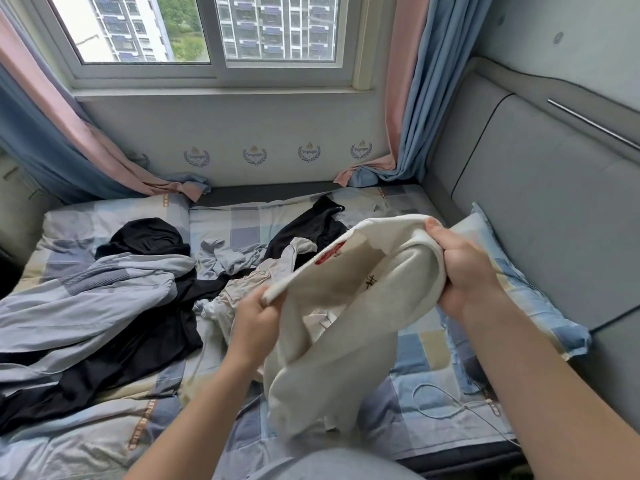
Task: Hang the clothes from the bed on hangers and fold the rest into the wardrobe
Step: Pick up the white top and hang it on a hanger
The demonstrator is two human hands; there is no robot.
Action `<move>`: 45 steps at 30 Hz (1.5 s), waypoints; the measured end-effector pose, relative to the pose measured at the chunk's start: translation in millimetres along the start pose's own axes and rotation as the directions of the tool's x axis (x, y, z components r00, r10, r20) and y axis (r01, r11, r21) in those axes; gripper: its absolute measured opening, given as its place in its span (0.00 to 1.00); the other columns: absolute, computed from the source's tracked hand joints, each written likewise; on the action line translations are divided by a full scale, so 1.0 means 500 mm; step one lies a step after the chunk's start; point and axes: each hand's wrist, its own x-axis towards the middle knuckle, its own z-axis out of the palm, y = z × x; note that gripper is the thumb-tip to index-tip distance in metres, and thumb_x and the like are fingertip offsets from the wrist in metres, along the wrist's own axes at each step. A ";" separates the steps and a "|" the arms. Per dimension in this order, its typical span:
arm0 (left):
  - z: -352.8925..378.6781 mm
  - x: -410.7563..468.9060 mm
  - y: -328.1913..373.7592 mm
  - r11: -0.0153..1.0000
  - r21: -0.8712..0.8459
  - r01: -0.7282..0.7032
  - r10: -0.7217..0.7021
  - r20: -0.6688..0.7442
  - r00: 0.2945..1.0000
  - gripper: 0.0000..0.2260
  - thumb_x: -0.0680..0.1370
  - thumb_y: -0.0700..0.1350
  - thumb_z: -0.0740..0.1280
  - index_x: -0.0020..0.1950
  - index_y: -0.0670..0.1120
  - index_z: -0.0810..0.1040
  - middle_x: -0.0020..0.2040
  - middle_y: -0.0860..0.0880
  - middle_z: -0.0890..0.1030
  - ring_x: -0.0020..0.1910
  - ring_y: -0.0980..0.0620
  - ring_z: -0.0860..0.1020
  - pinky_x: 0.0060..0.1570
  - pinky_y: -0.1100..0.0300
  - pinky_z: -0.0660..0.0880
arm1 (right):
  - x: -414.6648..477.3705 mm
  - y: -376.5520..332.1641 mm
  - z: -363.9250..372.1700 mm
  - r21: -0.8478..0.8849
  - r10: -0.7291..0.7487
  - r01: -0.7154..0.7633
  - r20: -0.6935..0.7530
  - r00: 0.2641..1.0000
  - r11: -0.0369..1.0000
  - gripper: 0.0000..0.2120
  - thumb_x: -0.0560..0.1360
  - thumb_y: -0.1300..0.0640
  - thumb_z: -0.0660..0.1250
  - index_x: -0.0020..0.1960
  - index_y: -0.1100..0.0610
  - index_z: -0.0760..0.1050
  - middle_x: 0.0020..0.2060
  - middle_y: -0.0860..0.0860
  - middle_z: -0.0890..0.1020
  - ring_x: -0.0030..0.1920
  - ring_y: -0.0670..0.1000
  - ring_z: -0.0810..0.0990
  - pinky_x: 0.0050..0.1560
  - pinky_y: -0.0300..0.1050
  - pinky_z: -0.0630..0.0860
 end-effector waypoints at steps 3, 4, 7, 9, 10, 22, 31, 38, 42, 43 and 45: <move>-0.021 0.019 0.037 0.994 -0.097 -0.045 0.033 -0.117 0.993 0.21 0.81 0.39 0.64 0.28 0.51 0.68 0.25 0.58 0.66 0.25 0.61 0.62 0.26 0.67 0.61 | 0.041 0.050 -0.027 -0.003 0.169 -0.169 -0.040 0.985 0.986 0.15 0.80 0.51 0.68 0.57 0.62 0.81 0.46 0.60 0.85 0.41 0.56 0.83 0.41 0.50 0.82; -0.027 0.022 0.049 0.992 -0.114 -0.053 0.037 -0.141 0.989 0.22 0.82 0.41 0.64 0.29 0.51 0.64 0.25 0.58 0.63 0.25 0.60 0.59 0.25 0.66 0.59 | 0.054 0.072 -0.033 -0.001 0.211 -0.211 -0.050 0.976 0.977 0.15 0.81 0.52 0.66 0.59 0.63 0.80 0.48 0.61 0.83 0.43 0.57 0.82 0.43 0.51 0.81; -0.042 0.024 0.086 0.985 -0.162 -0.061 0.028 -0.197 0.980 0.22 0.83 0.50 0.64 0.33 0.45 0.61 0.27 0.56 0.60 0.27 0.56 0.57 0.25 0.63 0.56 | 0.084 0.138 -0.054 0.017 0.317 -0.316 -0.076 0.945 0.948 0.10 0.83 0.57 0.61 0.54 0.61 0.79 0.42 0.57 0.82 0.40 0.53 0.78 0.41 0.48 0.75; -0.050 0.020 0.111 0.983 -0.173 -0.066 0.028 -0.213 0.977 0.22 0.83 0.52 0.63 0.33 0.50 0.60 0.26 0.58 0.59 0.27 0.58 0.57 0.25 0.64 0.57 | 0.092 0.174 -0.065 0.005 0.392 -0.393 -0.108 0.914 0.919 0.09 0.83 0.59 0.59 0.50 0.58 0.76 0.46 0.52 0.82 0.43 0.51 0.78 0.45 0.47 0.74; -0.053 0.017 0.122 0.982 -0.181 -0.058 0.019 -0.211 0.977 0.21 0.83 0.53 0.63 0.33 0.50 0.60 0.26 0.58 0.60 0.26 0.57 0.57 0.25 0.64 0.57 | 0.097 0.192 -0.069 -0.013 0.414 -0.418 -0.123 0.902 0.908 0.08 0.83 0.59 0.58 0.54 0.58 0.76 0.54 0.52 0.81 0.53 0.51 0.79 0.54 0.49 0.74; -0.071 -0.015 0.192 0.992 -0.116 -0.040 0.064 0.209 0.976 0.29 0.75 0.66 0.67 0.34 0.41 0.66 0.31 0.46 0.66 0.31 0.49 0.63 0.30 0.55 0.62 | -0.052 0.208 0.106 -0.364 0.100 0.212 0.673 0.733 0.907 0.23 0.71 0.46 0.73 0.64 0.48 0.75 0.59 0.47 0.83 0.62 0.47 0.80 0.61 0.46 0.79; -0.089 -0.036 0.233 0.979 -0.204 -0.006 0.069 0.306 0.950 0.28 0.70 0.65 0.68 0.35 0.40 0.67 0.35 0.45 0.65 0.36 0.45 0.61 0.34 0.52 0.57 | -0.007 0.294 0.090 -0.691 -0.050 0.365 0.431 0.901 0.624 0.11 0.72 0.53 0.61 0.40 0.60 0.76 0.36 0.56 0.82 0.41 0.59 0.79 0.39 0.51 0.73; -0.110 -0.020 0.211 0.990 -0.140 0.003 0.039 0.299 0.953 0.34 0.71 0.66 0.68 0.39 0.33 0.65 0.37 0.45 0.67 0.36 0.45 0.63 0.36 0.49 0.57 | 0.094 0.257 -0.034 -0.819 -0.087 0.223 0.209 0.974 0.529 0.09 0.76 0.65 0.67 0.42 0.53 0.81 0.38 0.51 0.84 0.43 0.55 0.81 0.43 0.47 0.76; -0.119 0.007 0.169 1.000 -0.014 -0.025 0.028 0.253 0.967 0.30 0.73 0.65 0.67 0.38 0.36 0.68 0.34 0.47 0.66 0.34 0.48 0.63 0.34 0.53 0.60 | 0.101 0.176 -0.085 -0.818 -0.117 0.244 0.214 0.970 0.522 0.15 0.74 0.72 0.65 0.40 0.53 0.81 0.35 0.51 0.84 0.42 0.58 0.82 0.45 0.53 0.78; -0.121 0.015 0.156 0.998 0.045 -0.042 0.030 0.239 0.971 0.26 0.76 0.63 0.67 0.35 0.41 0.68 0.31 0.49 0.64 0.32 0.50 0.62 0.32 0.57 0.59 | 0.098 0.155 -0.092 -0.811 -0.117 0.264 0.238 0.964 0.522 0.15 0.74 0.72 0.65 0.41 0.53 0.81 0.34 0.51 0.84 0.42 0.57 0.82 0.45 0.53 0.78; -0.125 0.030 0.130 0.982 0.174 -0.072 0.029 0.236 0.971 0.22 0.80 0.56 0.67 0.30 0.49 0.65 0.28 0.56 0.61 0.28 0.56 0.60 0.27 0.61 0.56 | 0.084 0.118 -0.097 -0.793 -0.108 0.302 0.290 0.951 0.529 0.15 0.75 0.72 0.65 0.42 0.53 0.82 0.35 0.51 0.84 0.40 0.54 0.80 0.43 0.51 0.76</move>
